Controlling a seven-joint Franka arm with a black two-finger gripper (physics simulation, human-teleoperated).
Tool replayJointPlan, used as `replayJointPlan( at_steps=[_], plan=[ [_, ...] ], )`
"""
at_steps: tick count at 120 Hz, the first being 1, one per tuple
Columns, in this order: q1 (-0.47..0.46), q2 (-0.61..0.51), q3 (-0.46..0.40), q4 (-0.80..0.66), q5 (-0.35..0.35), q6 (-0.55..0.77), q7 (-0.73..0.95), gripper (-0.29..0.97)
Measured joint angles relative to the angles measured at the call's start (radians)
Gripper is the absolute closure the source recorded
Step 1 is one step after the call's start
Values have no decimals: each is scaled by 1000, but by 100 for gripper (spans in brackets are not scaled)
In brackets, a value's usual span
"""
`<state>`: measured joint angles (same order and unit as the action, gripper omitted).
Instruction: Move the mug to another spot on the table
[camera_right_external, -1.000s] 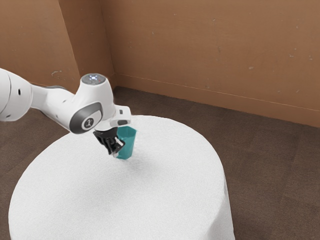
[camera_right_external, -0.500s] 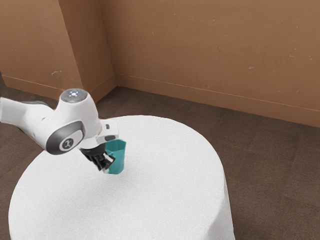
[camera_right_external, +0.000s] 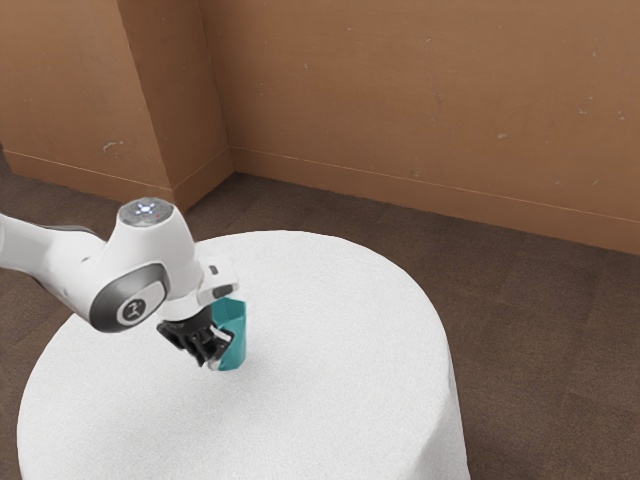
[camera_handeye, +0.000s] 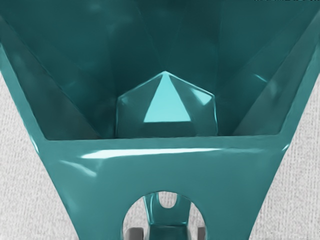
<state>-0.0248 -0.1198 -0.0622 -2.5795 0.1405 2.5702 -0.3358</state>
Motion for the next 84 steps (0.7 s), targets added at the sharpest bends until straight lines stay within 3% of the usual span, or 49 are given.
replayJointPlan(
  at_steps=[16, 45, 84],
  plan=[
    [1, -3, 0, -15, -19, 10, -33, 74],
    [1, 9, -1, -19, 24, 66, -74, 73],
    [15, 20, -1, -36, 21, 102, -102, 72]
  ],
)
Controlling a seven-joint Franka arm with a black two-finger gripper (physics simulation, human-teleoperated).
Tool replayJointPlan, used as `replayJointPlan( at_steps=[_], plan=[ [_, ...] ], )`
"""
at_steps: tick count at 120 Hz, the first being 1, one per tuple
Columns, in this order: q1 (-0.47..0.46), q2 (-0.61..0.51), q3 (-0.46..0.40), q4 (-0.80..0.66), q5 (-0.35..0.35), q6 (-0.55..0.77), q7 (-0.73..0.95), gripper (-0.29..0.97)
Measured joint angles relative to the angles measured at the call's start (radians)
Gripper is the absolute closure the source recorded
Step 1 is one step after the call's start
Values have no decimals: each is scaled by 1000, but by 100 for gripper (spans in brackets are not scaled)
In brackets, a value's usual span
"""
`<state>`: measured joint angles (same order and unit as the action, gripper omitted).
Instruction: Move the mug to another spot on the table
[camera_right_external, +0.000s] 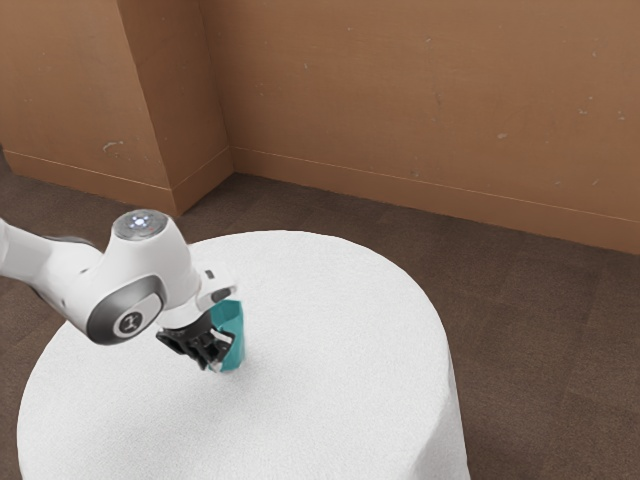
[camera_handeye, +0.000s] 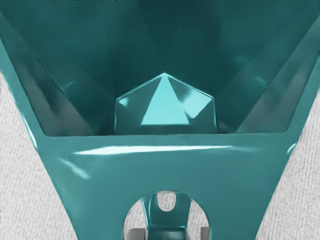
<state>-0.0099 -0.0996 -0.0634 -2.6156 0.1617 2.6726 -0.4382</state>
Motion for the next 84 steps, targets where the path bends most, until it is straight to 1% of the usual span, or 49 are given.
replayJointPlan(
  at_steps=[20, 37, 49, 64, 84],
  plan=[
    [4, 0, 0, -1, -2, 5, -8, 72],
    [1, 0, 2, -2, -13, 8, -1, 41],
    [2, -1, 2, -8, -17, 10, 5, 26],
    [3, -31, -8, -45, -22, 10, 2, 14],
    [12, -138, -49, -146, -24, 10, -23, 7]
  ],
)
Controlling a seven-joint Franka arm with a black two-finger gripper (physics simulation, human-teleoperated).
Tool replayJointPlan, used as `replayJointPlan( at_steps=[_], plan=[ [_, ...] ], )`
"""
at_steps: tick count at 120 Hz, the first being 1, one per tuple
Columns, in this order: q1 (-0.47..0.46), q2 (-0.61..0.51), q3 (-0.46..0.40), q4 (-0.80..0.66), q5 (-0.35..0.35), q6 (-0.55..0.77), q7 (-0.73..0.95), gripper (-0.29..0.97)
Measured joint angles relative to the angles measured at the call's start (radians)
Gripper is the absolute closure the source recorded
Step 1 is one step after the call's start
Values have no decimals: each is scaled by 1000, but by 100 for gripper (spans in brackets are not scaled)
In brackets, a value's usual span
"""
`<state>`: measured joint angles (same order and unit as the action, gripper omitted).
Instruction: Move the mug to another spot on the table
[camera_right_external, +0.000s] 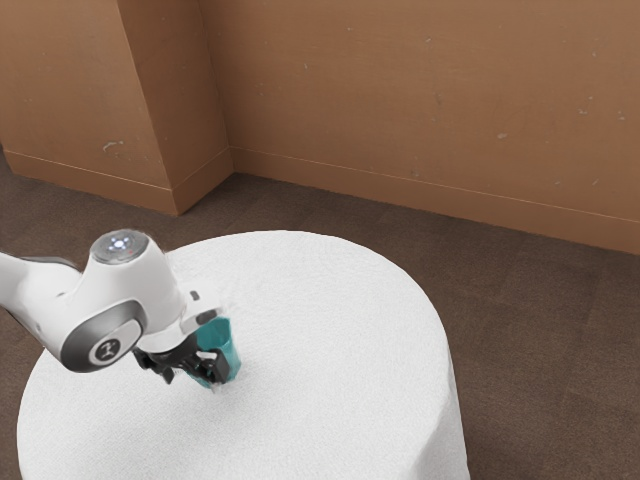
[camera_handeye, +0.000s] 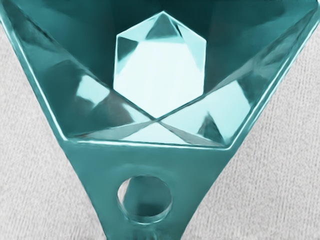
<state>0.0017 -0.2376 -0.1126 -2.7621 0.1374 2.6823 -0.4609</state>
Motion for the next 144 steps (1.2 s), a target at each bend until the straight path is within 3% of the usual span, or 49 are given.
replayJointPlan(
  at_steps=[27, 78, 92, 114, 144],
  plan=[
    [43, -67, -4, -41, 0, -14, -26, 2],
    [33, -139, -14, -23, -1, -75, -54, 0],
    [22, -205, -23, -10, -42, -124, -59, 0],
    [39, -193, 2, 168, -69, -232, -63, 0],
    [44, -15, 56, 606, -70, -544, 12, 0]
  ],
)
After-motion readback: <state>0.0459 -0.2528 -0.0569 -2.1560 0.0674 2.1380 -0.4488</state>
